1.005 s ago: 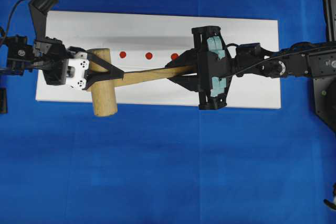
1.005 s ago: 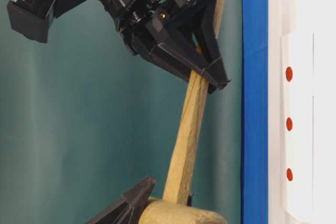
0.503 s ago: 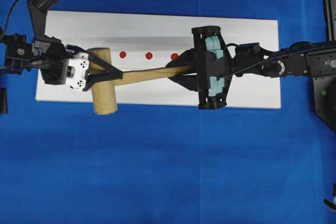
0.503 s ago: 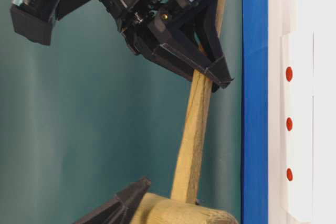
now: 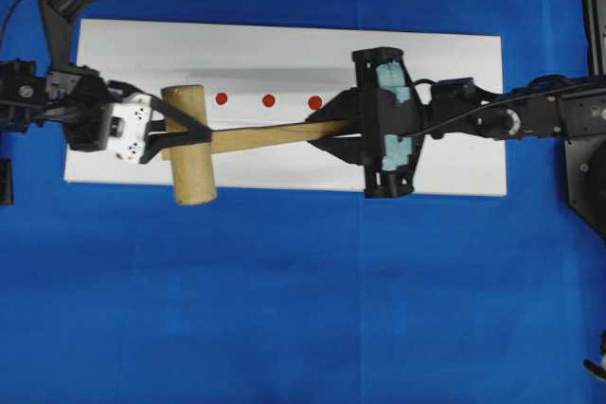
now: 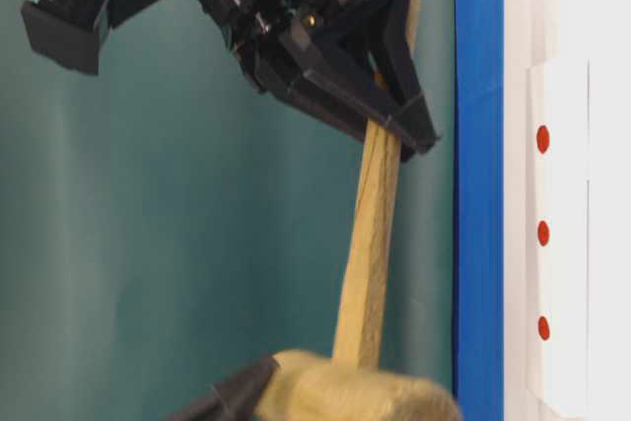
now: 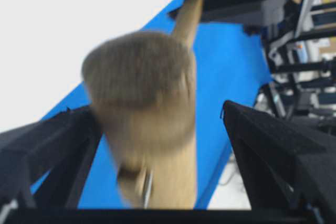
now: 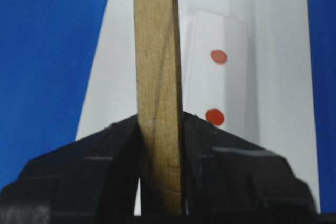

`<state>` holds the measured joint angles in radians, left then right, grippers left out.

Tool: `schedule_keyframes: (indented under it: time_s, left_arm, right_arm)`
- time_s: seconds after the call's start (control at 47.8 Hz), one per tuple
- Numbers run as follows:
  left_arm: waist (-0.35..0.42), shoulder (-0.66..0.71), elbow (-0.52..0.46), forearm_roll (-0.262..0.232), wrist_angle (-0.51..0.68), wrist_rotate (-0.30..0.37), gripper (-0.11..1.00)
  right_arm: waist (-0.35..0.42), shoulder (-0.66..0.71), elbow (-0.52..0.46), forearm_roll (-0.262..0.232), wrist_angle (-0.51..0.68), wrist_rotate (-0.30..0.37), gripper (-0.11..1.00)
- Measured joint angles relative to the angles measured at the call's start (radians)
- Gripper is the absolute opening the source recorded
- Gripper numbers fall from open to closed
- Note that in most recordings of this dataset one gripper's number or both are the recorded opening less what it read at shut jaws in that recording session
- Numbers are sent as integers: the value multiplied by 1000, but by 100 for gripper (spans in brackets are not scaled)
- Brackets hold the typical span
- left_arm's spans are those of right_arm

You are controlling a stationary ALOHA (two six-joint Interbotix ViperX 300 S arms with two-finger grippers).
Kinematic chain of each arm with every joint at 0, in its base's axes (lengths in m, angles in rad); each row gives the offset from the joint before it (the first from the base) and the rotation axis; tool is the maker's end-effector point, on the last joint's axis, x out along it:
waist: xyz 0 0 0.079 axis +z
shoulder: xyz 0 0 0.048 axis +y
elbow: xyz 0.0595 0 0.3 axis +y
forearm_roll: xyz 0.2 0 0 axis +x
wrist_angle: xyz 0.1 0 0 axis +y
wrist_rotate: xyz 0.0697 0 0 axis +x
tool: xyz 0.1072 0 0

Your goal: Hit the mark with a hammer.

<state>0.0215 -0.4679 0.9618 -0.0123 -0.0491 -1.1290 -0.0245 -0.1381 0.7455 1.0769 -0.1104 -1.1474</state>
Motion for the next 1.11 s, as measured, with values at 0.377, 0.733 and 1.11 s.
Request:
schedule_keyframes:
  time_s: [0.377,0.733,1.11]
  left_arm:
    - [-2,-172,98,-2,104,-2,92]
    - [-2,-282,133,-2,210,9,92]
    - [48,-282,135,17,195,385,92]
  right_arm:
    - [-6,-106,98,48,2,3,9]
    - [-6,-114,104,58,0,5,9]
    - [89,-94,92,160,-25,74,9]
